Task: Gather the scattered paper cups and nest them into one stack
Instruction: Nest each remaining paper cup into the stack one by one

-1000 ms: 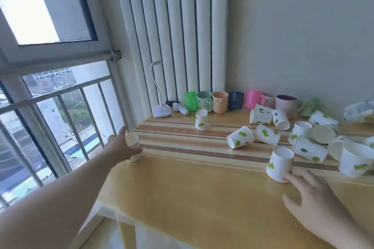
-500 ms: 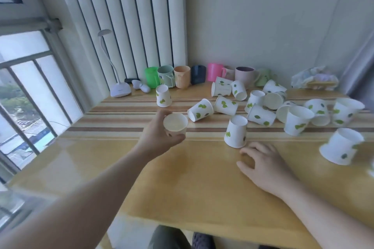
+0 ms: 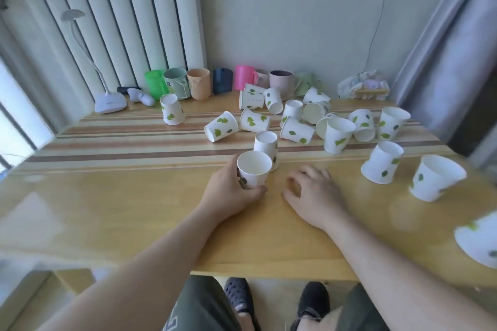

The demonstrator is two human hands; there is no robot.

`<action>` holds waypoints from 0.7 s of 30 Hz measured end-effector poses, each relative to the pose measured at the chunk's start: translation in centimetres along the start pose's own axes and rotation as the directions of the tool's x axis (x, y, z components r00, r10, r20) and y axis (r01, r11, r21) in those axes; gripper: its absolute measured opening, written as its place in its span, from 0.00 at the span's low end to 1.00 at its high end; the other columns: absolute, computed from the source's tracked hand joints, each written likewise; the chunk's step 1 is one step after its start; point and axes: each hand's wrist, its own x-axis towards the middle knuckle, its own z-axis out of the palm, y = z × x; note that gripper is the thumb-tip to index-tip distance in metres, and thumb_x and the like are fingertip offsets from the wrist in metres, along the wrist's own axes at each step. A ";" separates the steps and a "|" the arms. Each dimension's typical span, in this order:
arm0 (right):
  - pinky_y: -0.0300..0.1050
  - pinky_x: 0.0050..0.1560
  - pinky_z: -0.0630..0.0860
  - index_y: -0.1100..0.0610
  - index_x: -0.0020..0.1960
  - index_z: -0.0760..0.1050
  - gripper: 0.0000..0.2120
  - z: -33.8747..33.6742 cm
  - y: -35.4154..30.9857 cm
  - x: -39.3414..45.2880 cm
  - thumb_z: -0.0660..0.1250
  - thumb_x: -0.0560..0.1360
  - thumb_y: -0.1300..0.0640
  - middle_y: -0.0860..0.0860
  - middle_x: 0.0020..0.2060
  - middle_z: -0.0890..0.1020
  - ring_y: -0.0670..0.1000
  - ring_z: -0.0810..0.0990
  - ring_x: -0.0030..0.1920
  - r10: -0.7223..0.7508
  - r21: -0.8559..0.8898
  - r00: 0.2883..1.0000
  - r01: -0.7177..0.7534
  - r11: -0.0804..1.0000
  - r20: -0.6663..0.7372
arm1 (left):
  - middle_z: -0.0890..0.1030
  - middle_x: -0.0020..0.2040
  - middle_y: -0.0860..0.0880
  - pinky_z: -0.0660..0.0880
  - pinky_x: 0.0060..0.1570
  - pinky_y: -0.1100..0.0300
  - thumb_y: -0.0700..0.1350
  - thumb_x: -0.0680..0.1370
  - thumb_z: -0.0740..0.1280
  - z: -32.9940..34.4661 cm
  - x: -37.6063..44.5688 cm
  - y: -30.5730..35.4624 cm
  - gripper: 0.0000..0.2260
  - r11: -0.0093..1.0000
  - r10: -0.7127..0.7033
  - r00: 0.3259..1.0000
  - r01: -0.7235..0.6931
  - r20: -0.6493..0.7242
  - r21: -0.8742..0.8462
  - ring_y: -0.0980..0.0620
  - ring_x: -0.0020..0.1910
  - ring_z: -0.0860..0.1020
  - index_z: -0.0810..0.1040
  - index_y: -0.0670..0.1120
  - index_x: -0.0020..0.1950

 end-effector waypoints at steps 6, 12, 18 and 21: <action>0.50 0.61 0.76 0.44 0.79 0.69 0.28 -4.6 -1.3 4.6 0.67 0.80 0.43 0.50 0.70 0.79 0.56 0.78 0.67 0.110 0.332 0.994 -0.112 0.937 0.022 | 0.81 0.53 0.64 0.73 0.48 0.63 0.59 0.70 0.81 0.0 0.5 -0.4 0.32 1.000 -0.021 1.000 0.021 0.012 0.006 0.57 0.55 0.80 0.73 0.58 0.71; 0.55 0.75 0.70 0.27 0.84 0.47 0.53 -8.4 -6.3 10.0 0.63 0.75 0.69 0.44 0.84 0.53 0.57 0.58 0.82 -0.255 -0.019 0.919 0.273 0.962 0.300 | 0.83 0.53 0.63 0.75 0.48 0.63 0.58 0.70 0.81 0.2 0.8 -1.1 0.31 1.000 0.005 1.000 -0.005 0.007 0.002 0.59 0.53 0.80 0.74 0.58 0.70; 0.60 0.60 0.81 0.30 0.78 0.57 0.39 -5.8 -3.0 10.3 0.72 0.76 0.53 0.44 0.74 0.70 0.55 0.75 0.71 -0.226 -0.104 0.953 0.251 0.962 0.200 | 0.83 0.52 0.64 0.77 0.50 0.63 0.60 0.69 0.81 0.1 0.9 -1.4 0.32 1.000 0.017 1.000 -0.017 0.023 -0.024 0.62 0.52 0.80 0.74 0.59 0.70; 0.54 0.56 0.79 0.42 0.69 0.68 0.28 -5.2 -0.3 8.7 0.76 0.73 0.43 0.45 0.64 0.76 0.54 0.79 0.62 -0.104 0.062 0.995 0.104 0.993 0.001 | 0.83 0.52 0.65 0.76 0.50 0.64 0.62 0.69 0.81 0.2 1.0 -1.6 0.32 0.999 0.031 0.999 -0.031 0.028 -0.025 0.61 0.53 0.79 0.74 0.59 0.69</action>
